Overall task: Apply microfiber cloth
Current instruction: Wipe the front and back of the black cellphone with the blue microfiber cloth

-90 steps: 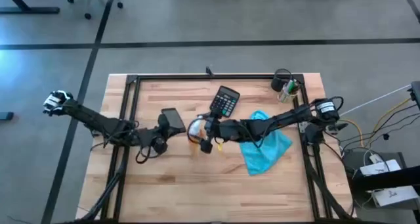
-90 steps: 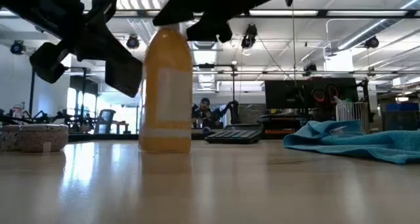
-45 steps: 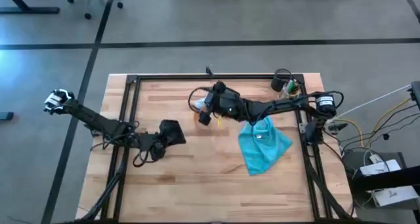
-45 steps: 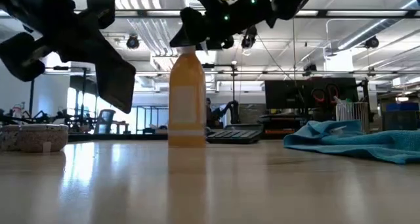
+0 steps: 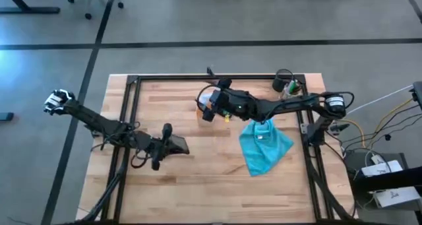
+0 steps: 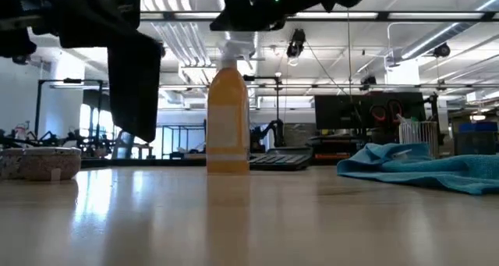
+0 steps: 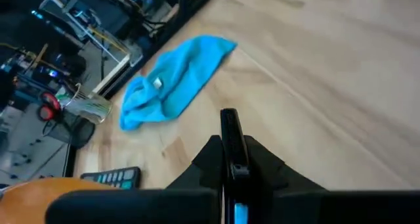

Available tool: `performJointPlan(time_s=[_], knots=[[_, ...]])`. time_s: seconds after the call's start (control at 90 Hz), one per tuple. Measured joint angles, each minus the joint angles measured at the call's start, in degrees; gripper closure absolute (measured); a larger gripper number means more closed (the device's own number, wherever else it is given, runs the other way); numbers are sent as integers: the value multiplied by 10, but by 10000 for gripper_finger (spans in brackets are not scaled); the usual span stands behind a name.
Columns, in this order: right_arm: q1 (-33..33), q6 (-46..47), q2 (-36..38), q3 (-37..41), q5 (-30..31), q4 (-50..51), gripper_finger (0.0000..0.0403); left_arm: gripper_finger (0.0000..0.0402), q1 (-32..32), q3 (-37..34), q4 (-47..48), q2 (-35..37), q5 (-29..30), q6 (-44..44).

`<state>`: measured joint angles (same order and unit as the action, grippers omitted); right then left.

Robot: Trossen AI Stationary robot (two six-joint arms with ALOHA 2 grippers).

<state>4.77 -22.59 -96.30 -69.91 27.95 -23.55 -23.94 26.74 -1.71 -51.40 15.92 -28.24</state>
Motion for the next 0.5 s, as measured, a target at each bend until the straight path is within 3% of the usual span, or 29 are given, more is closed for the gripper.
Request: performJointPlan(time_s=[0.267,0.5], knots=[[-54,16,106,0,50,194,18,390,0,-2,-141,-69,-36,58],[-107,222,156,2,46,524,18,390,1,-2,-285,-178,-30,101]])
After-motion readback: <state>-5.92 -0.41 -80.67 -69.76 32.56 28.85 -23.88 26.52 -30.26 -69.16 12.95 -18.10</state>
